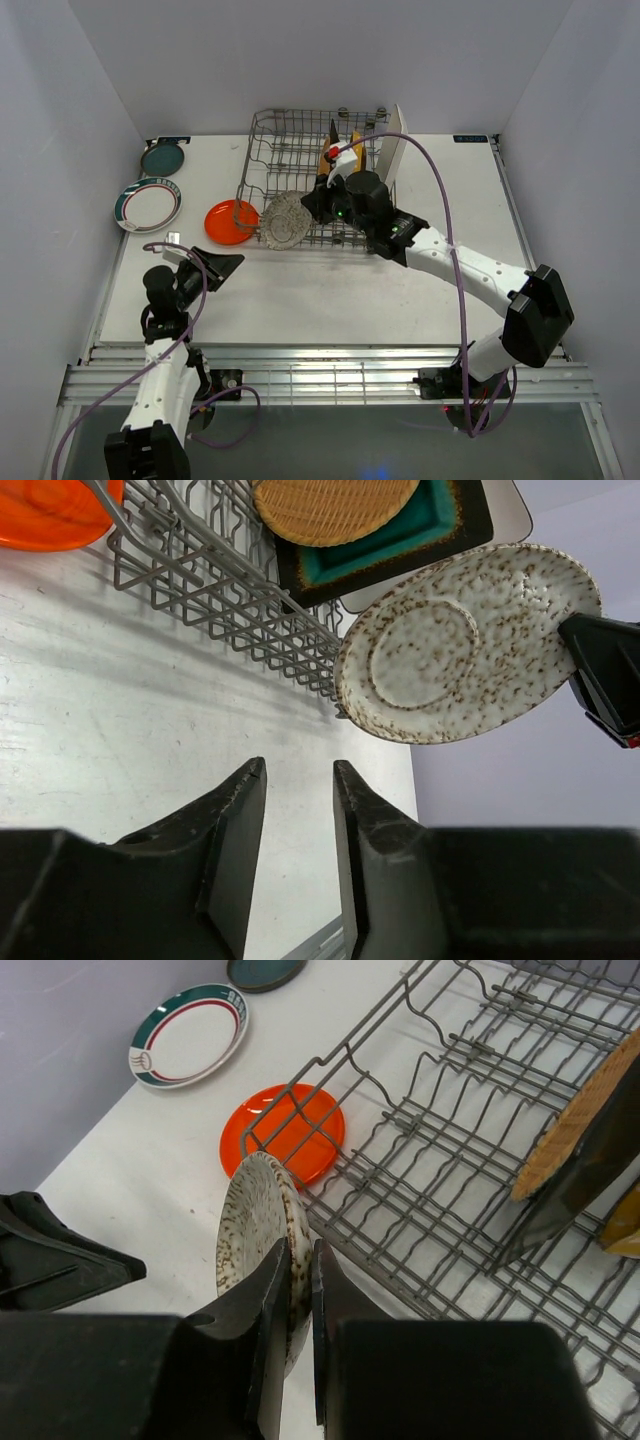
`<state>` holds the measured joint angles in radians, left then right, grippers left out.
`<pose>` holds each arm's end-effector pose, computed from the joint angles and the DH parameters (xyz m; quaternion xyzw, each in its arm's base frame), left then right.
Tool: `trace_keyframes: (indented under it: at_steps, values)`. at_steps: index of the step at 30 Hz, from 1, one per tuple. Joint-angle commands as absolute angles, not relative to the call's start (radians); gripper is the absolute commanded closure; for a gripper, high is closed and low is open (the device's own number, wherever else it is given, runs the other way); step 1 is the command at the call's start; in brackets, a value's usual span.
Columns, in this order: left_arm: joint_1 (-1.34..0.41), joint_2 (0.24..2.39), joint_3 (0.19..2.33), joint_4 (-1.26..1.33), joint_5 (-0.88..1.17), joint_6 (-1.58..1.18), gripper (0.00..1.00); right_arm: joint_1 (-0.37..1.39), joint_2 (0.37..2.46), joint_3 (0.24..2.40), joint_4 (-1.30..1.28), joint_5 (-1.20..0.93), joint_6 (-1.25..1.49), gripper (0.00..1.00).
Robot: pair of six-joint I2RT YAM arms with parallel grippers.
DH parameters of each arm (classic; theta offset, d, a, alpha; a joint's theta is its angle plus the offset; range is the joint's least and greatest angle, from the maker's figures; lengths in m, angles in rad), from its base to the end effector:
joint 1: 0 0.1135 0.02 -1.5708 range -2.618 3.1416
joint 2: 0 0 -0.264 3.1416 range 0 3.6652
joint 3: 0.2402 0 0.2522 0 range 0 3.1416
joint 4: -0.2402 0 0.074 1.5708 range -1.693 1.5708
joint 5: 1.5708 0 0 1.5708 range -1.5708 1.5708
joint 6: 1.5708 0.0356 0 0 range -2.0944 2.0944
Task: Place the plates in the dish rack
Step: Insert the plate into the dish rack.
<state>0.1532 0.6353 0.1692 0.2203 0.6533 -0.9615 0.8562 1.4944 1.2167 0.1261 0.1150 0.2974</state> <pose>0.1540 0.0019 0.1888 -0.2275 0.7381 -0.4617 0.4361 0.2390 0.2692 0.3508 -0.1729 0.7383 0.3182 0.5690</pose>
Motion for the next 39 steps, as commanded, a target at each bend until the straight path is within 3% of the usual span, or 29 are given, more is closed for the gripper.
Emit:
trace_keyframes:
  at_steps: [1,10,14,18,27,39]
  values:
    - [0.155,0.643,0.195,0.256,0.678,-0.954,0.55,0.853,1.48,1.31,0.176,0.176,0.265,0.92]
    - [0.155,0.673,0.187,0.275,0.676,-0.954,0.44,0.856,1.675,1.593,0.051,0.417,0.178,0.92]
    - [0.155,0.687,0.183,0.281,0.675,-0.951,0.23,0.862,1.776,1.715,0.011,0.569,0.152,0.92]
    - [0.155,0.695,0.179,0.284,0.676,-0.945,0.16,0.864,1.889,1.818,0.003,0.693,0.107,0.92]
    - [0.155,0.696,0.173,0.282,0.676,-0.943,0.1,0.864,2.094,2.049,0.026,0.908,-0.061,0.92]
    - [0.153,0.696,0.169,0.282,0.681,-0.943,0.06,0.862,2.232,2.112,0.225,1.031,-0.268,0.92]
